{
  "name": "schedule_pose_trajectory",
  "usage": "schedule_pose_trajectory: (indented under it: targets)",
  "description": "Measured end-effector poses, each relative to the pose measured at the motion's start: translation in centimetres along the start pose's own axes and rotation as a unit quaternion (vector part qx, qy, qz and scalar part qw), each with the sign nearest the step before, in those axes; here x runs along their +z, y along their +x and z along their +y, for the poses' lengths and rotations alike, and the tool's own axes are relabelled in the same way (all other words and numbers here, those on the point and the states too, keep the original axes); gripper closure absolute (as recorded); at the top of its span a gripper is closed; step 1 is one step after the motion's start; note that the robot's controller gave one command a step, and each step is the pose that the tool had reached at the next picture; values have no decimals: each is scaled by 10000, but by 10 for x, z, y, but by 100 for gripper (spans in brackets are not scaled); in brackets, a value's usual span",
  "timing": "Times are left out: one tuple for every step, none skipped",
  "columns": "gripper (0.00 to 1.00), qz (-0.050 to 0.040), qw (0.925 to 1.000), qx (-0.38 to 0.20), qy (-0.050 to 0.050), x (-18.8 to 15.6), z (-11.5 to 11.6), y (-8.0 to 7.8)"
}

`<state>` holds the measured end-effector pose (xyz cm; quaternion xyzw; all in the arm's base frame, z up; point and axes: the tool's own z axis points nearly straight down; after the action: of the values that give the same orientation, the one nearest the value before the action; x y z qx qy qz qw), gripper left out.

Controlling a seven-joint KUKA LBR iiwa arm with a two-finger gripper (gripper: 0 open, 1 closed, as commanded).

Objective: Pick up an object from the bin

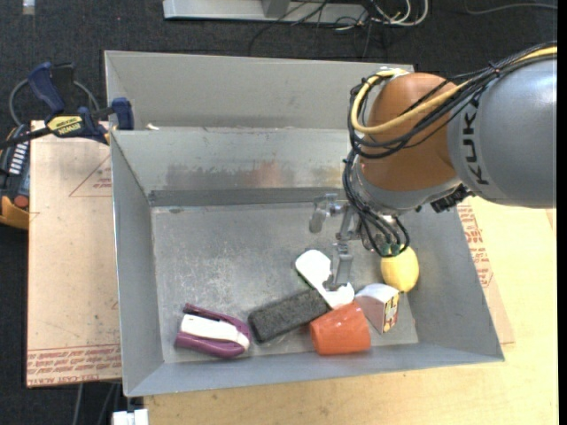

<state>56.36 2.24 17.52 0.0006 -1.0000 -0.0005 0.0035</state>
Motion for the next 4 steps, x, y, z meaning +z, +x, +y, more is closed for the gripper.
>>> schedule_pose_trajectory:
  targets:
    - [0, -41, 10000, 5, -1, -5, 0, -2]
    - [0, 37, 9989, -459, -7, 110, 14, 55]
    - [0, -61, 9963, -854, -2, 48, 17, 58]
    - [0, 36, 9989, -458, -15, 111, 15, 55]
